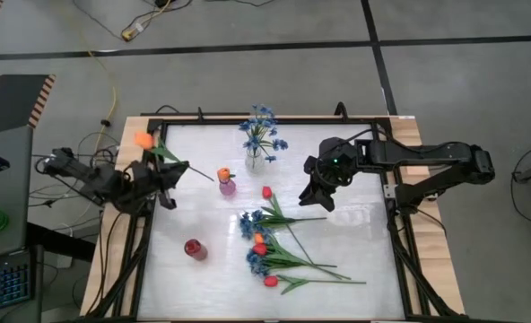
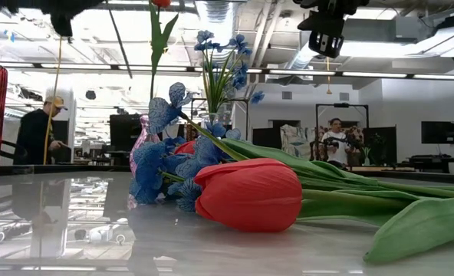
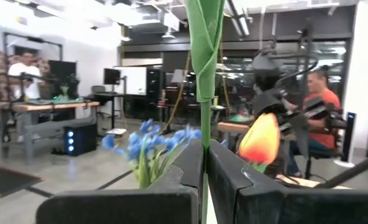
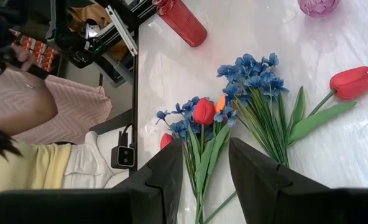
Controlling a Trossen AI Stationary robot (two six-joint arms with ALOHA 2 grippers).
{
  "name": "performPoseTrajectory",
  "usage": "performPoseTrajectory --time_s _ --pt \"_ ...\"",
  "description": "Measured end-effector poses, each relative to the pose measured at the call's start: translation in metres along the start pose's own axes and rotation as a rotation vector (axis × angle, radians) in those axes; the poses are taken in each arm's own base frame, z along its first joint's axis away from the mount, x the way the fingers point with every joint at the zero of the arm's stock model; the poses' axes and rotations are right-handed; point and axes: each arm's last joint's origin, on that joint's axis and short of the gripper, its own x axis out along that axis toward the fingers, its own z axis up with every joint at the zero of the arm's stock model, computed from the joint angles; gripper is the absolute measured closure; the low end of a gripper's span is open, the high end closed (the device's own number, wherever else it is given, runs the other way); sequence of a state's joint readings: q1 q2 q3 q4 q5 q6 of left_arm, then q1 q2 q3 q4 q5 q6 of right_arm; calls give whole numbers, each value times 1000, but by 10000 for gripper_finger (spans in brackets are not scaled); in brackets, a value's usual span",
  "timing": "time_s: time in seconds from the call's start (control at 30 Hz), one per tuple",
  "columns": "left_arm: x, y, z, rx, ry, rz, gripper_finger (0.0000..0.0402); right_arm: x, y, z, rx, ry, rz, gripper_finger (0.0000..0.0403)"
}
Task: Sort flowers into vase by color
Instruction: Put the top orange tulip into the purple vase
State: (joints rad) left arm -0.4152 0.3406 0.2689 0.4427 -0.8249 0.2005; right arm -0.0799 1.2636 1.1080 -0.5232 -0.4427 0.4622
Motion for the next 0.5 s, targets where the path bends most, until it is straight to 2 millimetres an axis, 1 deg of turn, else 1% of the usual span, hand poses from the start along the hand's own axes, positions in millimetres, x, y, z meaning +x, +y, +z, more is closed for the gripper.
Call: performPoseTrajectory --time_s 0.1,0.2,0.5 --pt "1 2 -14 -14 1 30 401 0 0 0 0 0 0 246" --pt "3 5 -22 -28 -5 59 401 0 0 0 0 0 0 246" --pt "9 12 -29 -41 -13 67 401 0 0 0 0 0 0 246"
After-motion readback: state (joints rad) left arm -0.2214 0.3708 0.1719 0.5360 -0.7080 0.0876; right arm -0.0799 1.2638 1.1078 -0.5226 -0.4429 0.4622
